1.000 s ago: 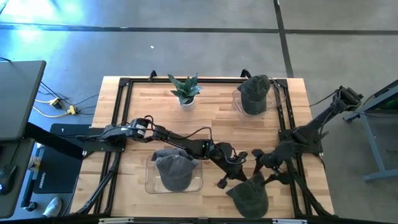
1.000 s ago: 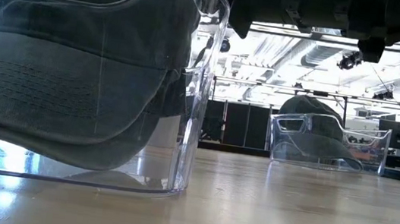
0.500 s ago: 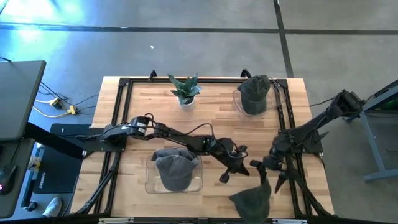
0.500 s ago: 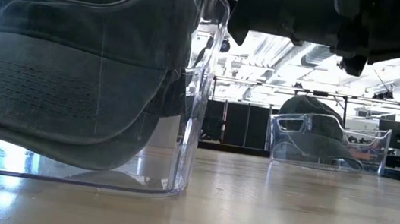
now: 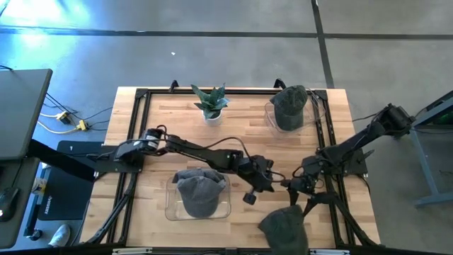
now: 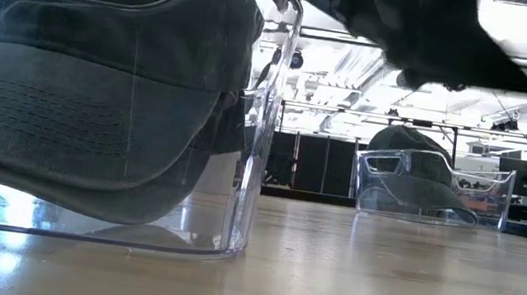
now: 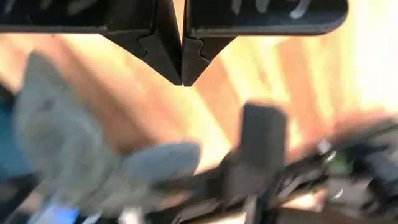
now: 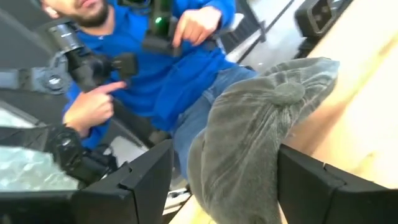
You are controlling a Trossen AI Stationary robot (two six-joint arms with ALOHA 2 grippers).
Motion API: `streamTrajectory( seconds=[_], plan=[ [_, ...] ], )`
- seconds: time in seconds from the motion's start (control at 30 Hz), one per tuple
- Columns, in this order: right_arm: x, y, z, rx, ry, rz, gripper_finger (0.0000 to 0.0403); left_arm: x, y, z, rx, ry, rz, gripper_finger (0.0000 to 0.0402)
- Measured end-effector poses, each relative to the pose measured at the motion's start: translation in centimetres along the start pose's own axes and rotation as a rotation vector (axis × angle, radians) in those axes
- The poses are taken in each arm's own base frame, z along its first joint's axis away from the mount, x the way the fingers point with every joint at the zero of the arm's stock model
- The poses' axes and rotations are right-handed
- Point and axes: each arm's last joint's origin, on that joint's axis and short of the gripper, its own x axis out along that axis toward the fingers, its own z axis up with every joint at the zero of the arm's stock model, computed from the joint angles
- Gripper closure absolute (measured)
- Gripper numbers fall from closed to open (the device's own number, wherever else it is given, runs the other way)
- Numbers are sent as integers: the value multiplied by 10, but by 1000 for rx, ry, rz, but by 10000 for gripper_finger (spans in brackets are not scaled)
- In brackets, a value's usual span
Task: Pick & Place hat
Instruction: Put the dark green cap into the top transparent bin
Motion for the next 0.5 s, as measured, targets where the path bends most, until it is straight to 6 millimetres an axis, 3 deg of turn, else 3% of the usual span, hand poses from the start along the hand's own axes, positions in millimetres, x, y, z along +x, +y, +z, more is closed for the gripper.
streamTrajectory(
  seconds=[0.17, 0.3, 0.5],
  plan=[
    [-2, 0, 7, -76, -37, 79, 160, -5, -2, -1, 17, 103, 158, 400],
    [-5, -3, 11, -56, -74, 49, 160, -14, -17, 5, 23, 165, 200, 401],
    [-7, -11, 8, -4, -80, -51, 160, -4, -49, 7, 43, 150, 112, 401]
  ],
)
